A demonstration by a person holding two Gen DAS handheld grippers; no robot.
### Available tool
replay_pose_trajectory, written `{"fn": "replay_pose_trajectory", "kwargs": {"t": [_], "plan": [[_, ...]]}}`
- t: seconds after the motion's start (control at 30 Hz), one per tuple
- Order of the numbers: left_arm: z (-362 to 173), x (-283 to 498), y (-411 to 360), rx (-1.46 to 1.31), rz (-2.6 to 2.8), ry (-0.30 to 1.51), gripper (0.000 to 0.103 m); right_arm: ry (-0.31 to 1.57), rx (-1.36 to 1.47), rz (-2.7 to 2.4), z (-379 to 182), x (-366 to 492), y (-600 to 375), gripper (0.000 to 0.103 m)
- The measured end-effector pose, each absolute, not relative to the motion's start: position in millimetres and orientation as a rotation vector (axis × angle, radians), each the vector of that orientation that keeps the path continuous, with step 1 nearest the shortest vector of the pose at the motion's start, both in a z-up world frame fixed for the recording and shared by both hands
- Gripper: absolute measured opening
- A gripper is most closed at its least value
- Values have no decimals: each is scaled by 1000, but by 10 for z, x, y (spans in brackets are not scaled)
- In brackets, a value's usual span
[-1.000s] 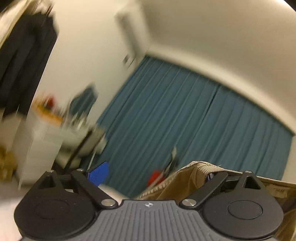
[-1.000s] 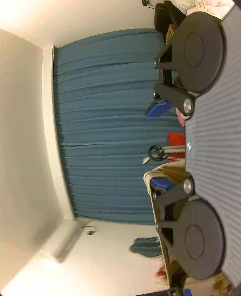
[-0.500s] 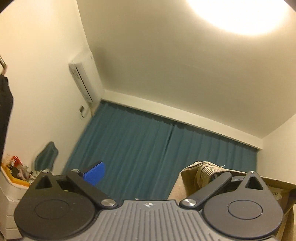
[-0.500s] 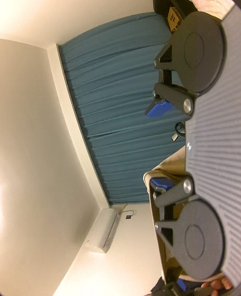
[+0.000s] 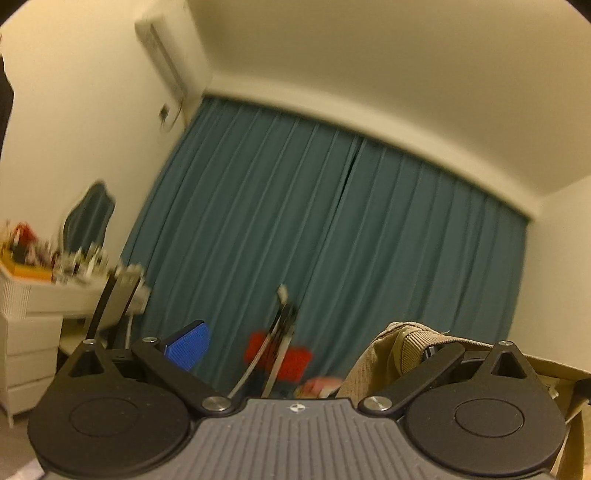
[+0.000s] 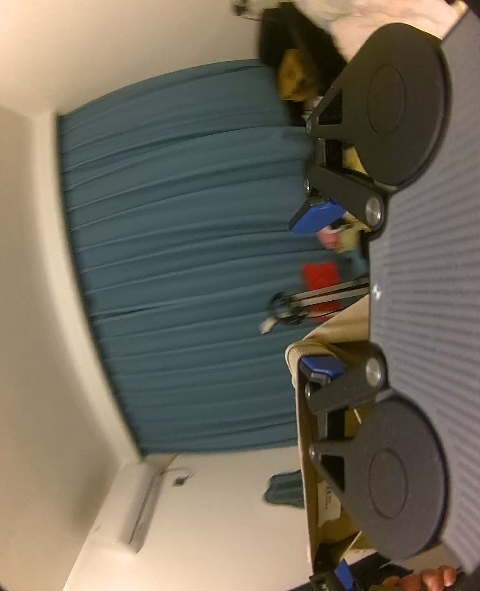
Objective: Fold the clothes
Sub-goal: 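Lift the shirt high with both grippers to shake it out, then lower the shirt onto the bed and open both grippers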
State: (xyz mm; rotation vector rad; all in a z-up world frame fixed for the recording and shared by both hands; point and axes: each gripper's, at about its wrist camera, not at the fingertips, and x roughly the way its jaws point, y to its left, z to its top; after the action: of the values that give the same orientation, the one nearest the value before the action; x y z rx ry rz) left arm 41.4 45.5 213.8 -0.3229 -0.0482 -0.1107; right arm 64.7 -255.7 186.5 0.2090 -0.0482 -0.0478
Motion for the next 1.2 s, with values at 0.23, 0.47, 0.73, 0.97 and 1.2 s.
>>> {"fn": "replay_pose_trajectory", "kwargs": {"t": [0.23, 0.47, 0.73, 0.97, 1.2], "plan": [[1728, 2618, 84, -251, -9, 17, 103, 50, 255, -150, 1478, 2574, -2696, 71], [761, 5179, -197, -234, -3, 208, 103, 168, 227, -219, 530, 4546, -3004, 70], [-1055, 7128, -210, -239, 6, 579, 102, 445, 174, -230, -1024, 5854, -3268, 70], [-1830, 7339, -430, 79, 14, 961, 101, 731, 72, -137, -1650, 6227, -3105, 68], [-1550, 7247, -604, 152, -146, 971, 103, 717, 17, -48, -1386, 5966, -2788, 69]]}}
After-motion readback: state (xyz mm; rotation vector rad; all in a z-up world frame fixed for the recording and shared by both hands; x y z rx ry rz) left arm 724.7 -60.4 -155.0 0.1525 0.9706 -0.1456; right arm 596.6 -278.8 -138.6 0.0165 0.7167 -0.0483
